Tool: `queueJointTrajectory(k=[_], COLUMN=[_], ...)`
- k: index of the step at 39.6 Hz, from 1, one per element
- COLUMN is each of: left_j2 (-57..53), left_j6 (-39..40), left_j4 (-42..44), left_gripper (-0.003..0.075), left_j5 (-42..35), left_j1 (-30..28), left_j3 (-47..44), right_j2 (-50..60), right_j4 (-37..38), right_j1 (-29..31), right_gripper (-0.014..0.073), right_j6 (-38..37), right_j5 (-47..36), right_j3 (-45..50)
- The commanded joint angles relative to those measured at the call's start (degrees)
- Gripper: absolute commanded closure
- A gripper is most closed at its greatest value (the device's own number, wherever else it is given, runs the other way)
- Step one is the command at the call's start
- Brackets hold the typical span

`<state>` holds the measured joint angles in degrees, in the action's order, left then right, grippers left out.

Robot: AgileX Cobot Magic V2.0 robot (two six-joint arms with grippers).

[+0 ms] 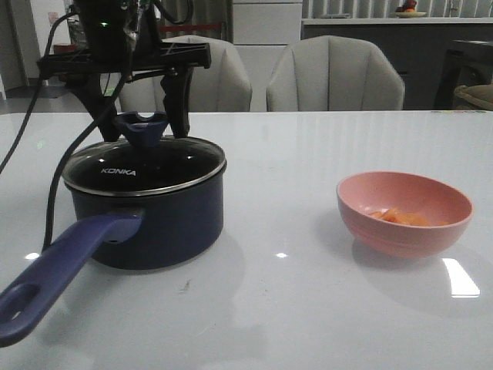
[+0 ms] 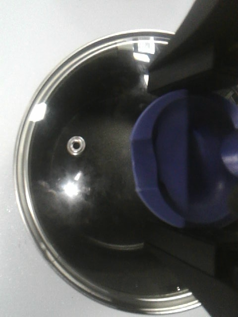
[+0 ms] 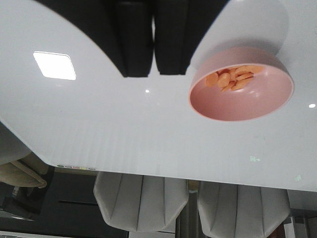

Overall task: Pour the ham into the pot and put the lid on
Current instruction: 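Lift the glass lid off the pot and set it beside the pot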

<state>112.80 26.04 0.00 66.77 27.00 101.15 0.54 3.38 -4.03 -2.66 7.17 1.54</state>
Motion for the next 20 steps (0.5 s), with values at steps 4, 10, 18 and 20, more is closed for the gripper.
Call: queueJointTrajectory(k=[4, 10, 18, 20], left_j2=[-3.2, -3.2, -3.5, -4.5], left_j6=[0.4, -0.3, -6.0, -7.0], left_j4=[0.0, 0.0, -1.6, -3.4], left_gripper=[0.0314, 0.0314, 0.0314, 0.0314], left_j5=[0.4, 2.0, 5.9, 5.9], left_j1=[0.4, 0.3, -2.7, -4.1], left_j3=[6.0, 7.7, 7.7, 7.4], right_j2=[1.2, 1.2, 1.2, 1.2], right_j4=[0.7, 0.7, 0.7, 0.7], right_j1=[0.3, 0.3, 0.3, 0.3], right_gripper=[0.0413, 0.0413, 0.0413, 0.0413], right_j6=[0.0, 0.0, 0.0, 0.0], right_j5=[-4.4, -4.4, -4.4, -4.4], right_j3=[-0.3, -0.3, -0.3, -0.3])
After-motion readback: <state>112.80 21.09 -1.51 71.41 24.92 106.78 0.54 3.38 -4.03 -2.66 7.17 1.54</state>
